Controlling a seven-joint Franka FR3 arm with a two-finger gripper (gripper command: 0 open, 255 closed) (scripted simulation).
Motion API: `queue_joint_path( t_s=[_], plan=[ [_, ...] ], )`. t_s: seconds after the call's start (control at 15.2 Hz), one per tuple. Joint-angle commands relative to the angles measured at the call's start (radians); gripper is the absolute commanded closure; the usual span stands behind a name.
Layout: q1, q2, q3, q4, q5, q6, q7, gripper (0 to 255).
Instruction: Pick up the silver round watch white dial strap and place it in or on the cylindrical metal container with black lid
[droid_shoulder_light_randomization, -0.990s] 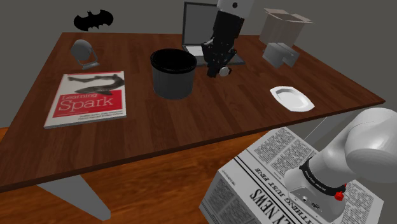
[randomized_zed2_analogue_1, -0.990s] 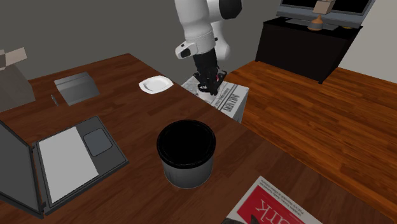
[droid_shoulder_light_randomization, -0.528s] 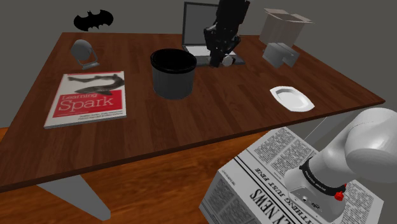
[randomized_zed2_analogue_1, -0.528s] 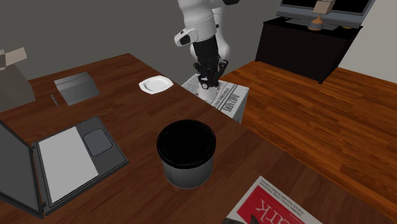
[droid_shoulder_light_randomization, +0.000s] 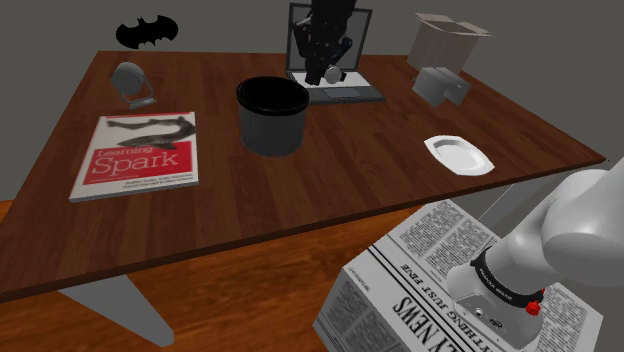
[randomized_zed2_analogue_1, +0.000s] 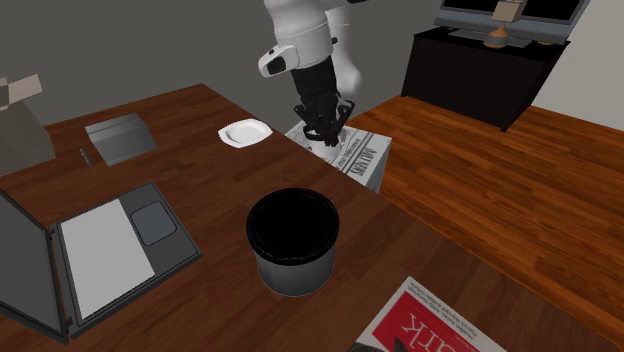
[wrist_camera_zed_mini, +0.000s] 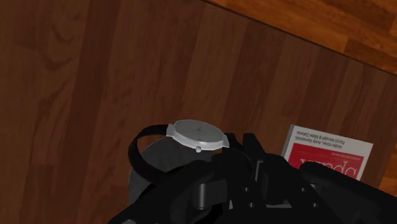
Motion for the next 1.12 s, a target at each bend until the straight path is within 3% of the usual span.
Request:
queue_joint_path(
  t_s=[0.0,0.46,0.59,0.66,1.06],
  plan=[
    [-0.003,0.086,-0.002,0.109,-0.017,-0.024,0.006,255],
    [0.016,0.425,0.0,0.578,-0.082,-0.151,0.052,255],
    [0.031,0.554,-0.001,0.778,-0.103,-0.222,0.07,255],
    [0.048,0.68,-0.001,0.987,-0.121,-0.303,0.087,255],
    [0.037,0.618,-0.005,0.802,-0.112,-0.183,0.059,255]
  ],
)
